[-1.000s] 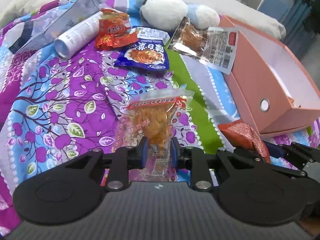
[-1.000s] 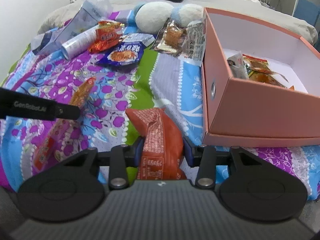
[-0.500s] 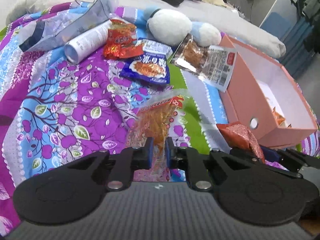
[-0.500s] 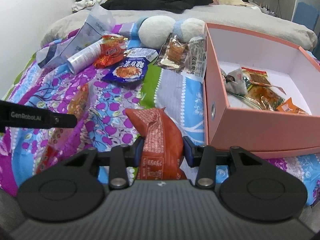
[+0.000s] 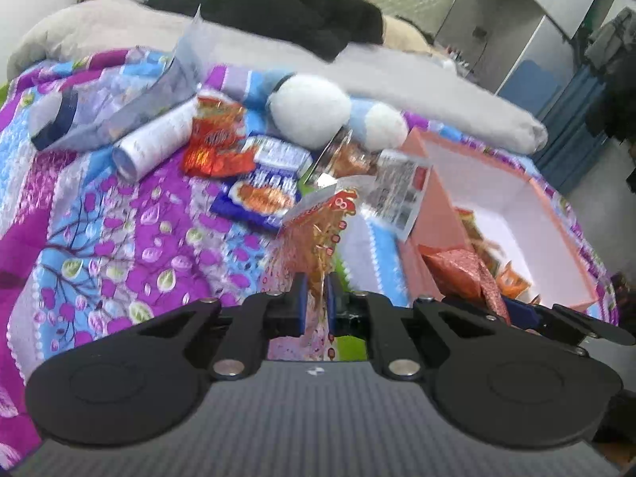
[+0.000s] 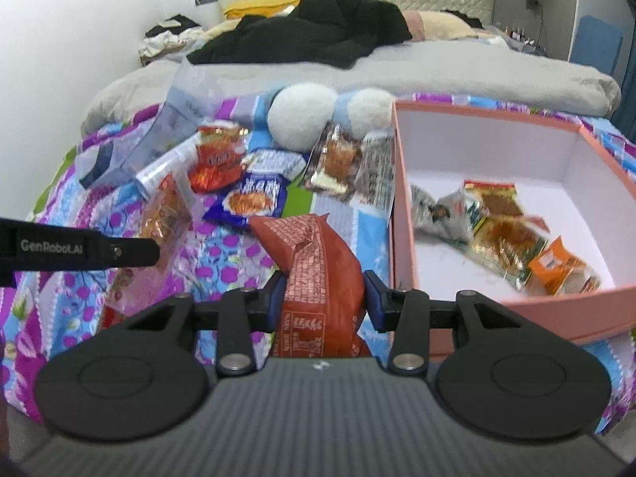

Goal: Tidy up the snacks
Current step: 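Carry both held packets up and over the open pink box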

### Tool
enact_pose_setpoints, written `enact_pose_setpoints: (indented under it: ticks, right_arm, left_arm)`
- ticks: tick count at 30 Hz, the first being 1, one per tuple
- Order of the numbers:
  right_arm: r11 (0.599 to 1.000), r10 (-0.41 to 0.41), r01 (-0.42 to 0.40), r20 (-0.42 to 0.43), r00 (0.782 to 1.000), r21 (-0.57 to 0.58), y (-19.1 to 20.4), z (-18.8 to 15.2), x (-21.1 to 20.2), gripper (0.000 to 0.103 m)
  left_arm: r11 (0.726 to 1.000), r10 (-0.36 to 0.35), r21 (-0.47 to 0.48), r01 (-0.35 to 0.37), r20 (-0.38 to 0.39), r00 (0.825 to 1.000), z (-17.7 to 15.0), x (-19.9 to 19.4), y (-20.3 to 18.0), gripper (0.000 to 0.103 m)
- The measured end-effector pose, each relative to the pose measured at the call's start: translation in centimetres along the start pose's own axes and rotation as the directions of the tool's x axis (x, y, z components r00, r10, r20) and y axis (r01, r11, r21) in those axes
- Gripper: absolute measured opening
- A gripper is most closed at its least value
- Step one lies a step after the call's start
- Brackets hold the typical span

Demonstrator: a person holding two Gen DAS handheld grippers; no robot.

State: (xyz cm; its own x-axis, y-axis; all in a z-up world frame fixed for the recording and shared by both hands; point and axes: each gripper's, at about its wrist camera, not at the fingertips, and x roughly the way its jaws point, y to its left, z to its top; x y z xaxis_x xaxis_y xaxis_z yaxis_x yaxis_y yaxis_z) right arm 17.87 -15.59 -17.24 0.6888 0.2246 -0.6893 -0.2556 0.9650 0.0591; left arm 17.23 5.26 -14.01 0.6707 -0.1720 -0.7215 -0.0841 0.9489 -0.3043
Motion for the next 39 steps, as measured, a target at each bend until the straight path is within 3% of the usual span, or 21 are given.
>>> enact_pose_setpoints:
  ticks: [12, 24, 30, 39]
  right_arm:
    - [1.000, -0.014, 0.012, 0.108, 0.994, 0.014, -2.1, 4.7, -3.1, 0.044]
    - [0.999, -0.045, 0.041, 0.211, 0.976, 0.022, -5.0, 9.0, -6.0, 0.044]
    - [0.996, -0.088, 0.078, 0.234, 0.968, 0.052, -7.4, 10.1, -6.7, 0.044]
    - [0.985, -0.149, 0.131, 0.183, 0.972, 0.109, -11.8, 9.3, -5.0, 0.044]
  left_arm:
    - [0.998, -0.058, 0.041, 0.054, 0.113, 0.992, 4.3, -3.2, -3.2, 0.011]
    - [0.988, -0.146, 0.073, 0.135, 0.190, 0.971, 8.2, -4.6, -7.9, 0.010]
    - [0.976, -0.197, 0.137, 0.172, 0.198, 0.960, 9.7, -4.0, -12.1, 0.010]
    - [0.955, -0.258, 0.184, 0.233, 0.124, 0.958, 10.3, 0.8, -17.7, 0.010]
